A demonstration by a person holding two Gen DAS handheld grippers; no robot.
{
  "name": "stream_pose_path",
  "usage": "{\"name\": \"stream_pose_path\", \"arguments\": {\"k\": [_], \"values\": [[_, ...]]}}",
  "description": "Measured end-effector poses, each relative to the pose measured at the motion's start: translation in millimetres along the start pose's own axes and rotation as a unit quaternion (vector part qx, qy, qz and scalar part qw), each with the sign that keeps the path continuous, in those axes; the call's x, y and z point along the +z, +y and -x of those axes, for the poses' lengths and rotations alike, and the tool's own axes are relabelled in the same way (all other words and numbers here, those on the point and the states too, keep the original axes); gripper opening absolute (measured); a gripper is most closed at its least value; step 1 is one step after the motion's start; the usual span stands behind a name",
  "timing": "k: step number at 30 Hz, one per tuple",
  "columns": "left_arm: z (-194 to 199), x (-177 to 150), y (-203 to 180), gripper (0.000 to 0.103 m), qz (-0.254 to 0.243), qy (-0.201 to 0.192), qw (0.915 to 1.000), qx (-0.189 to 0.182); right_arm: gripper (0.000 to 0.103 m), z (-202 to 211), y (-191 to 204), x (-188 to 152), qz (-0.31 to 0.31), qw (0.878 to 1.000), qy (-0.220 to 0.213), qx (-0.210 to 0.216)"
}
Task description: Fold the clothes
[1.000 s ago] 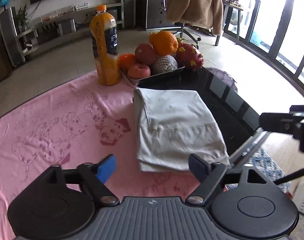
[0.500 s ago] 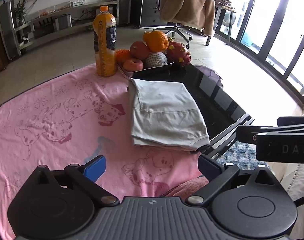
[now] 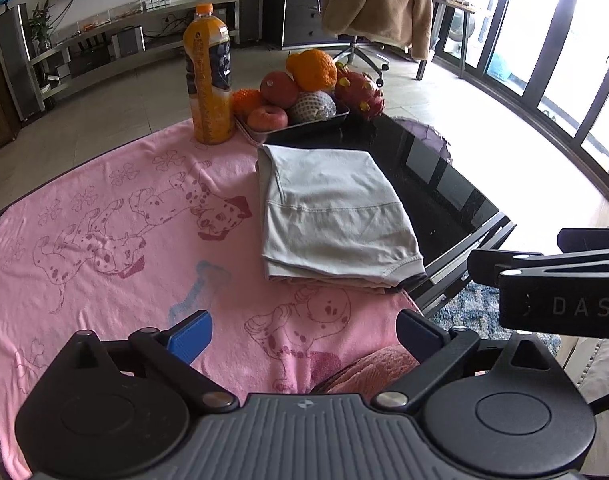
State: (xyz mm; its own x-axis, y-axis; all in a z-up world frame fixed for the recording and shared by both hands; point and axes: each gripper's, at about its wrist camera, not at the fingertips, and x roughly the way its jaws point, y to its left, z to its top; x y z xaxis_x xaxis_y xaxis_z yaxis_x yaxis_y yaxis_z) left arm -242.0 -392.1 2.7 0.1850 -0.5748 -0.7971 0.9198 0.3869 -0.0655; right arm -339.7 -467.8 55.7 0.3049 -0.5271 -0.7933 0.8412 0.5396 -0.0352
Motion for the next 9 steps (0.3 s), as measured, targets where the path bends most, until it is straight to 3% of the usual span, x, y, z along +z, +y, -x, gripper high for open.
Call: {"name": "stream_pose_path", "arguments": {"k": [9], "values": [[-7.4, -1.6, 1.3, 0.099, 0.007, 0.008, 0.9999, 0.006, 0.089, -7.2, 2.9, -3.2, 0.007, 1.000, 0.004, -0.004]]}}
